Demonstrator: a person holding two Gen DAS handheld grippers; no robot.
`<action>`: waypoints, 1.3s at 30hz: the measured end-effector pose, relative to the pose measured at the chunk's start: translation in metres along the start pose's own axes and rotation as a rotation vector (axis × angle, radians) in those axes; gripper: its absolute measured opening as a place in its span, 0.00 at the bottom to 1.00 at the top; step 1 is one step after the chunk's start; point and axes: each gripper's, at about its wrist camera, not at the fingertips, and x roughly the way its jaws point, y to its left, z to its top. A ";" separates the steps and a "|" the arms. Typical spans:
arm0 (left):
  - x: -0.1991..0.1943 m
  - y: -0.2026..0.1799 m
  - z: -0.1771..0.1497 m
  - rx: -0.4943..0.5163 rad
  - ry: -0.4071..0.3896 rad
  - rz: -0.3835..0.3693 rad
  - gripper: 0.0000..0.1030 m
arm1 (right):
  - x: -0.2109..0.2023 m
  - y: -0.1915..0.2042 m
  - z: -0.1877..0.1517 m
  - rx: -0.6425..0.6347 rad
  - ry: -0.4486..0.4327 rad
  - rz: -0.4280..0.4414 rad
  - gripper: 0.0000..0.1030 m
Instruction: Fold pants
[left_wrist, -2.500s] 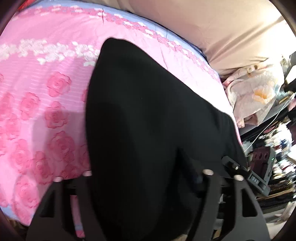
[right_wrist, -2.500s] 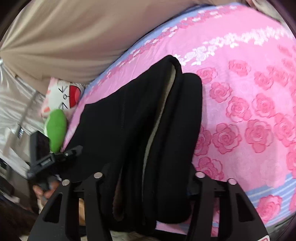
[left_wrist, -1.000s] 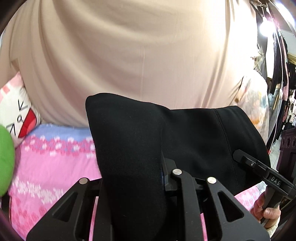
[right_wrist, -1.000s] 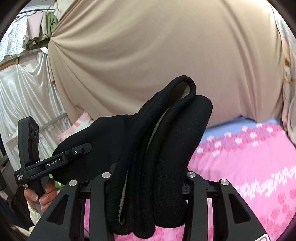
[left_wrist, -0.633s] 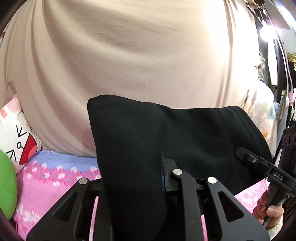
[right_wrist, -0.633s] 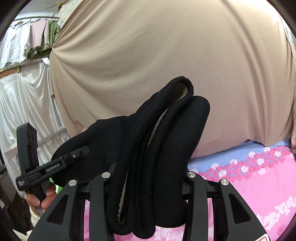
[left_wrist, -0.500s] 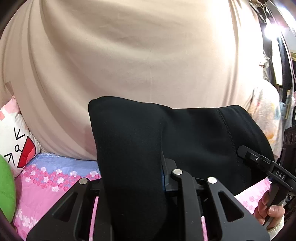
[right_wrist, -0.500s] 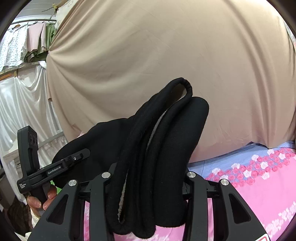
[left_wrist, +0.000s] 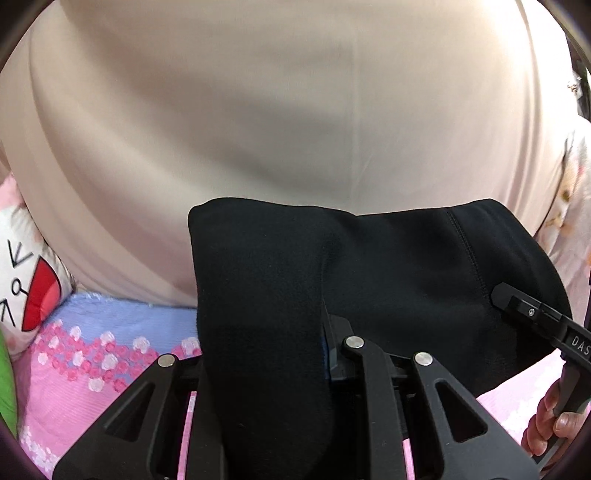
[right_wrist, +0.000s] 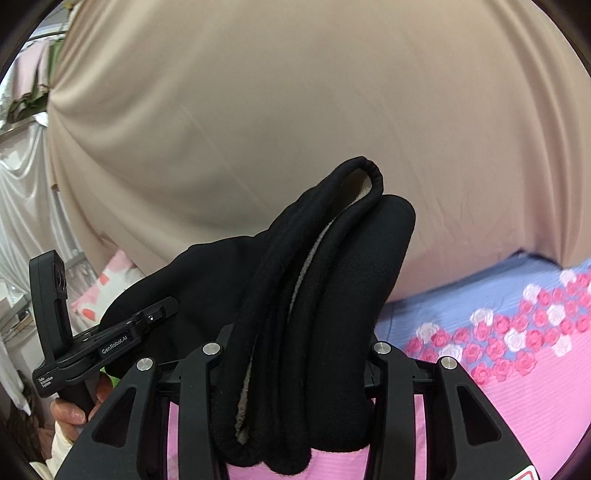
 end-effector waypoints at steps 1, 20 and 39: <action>0.011 0.001 -0.004 -0.002 0.019 0.001 0.18 | 0.007 -0.005 -0.004 0.006 0.011 -0.006 0.37; 0.128 0.005 -0.071 -0.015 0.249 -0.010 0.19 | 0.101 -0.078 -0.076 0.104 0.235 -0.109 0.37; 0.071 0.064 -0.076 -0.168 0.193 0.123 0.64 | 0.055 -0.078 -0.065 0.096 0.243 -0.350 0.57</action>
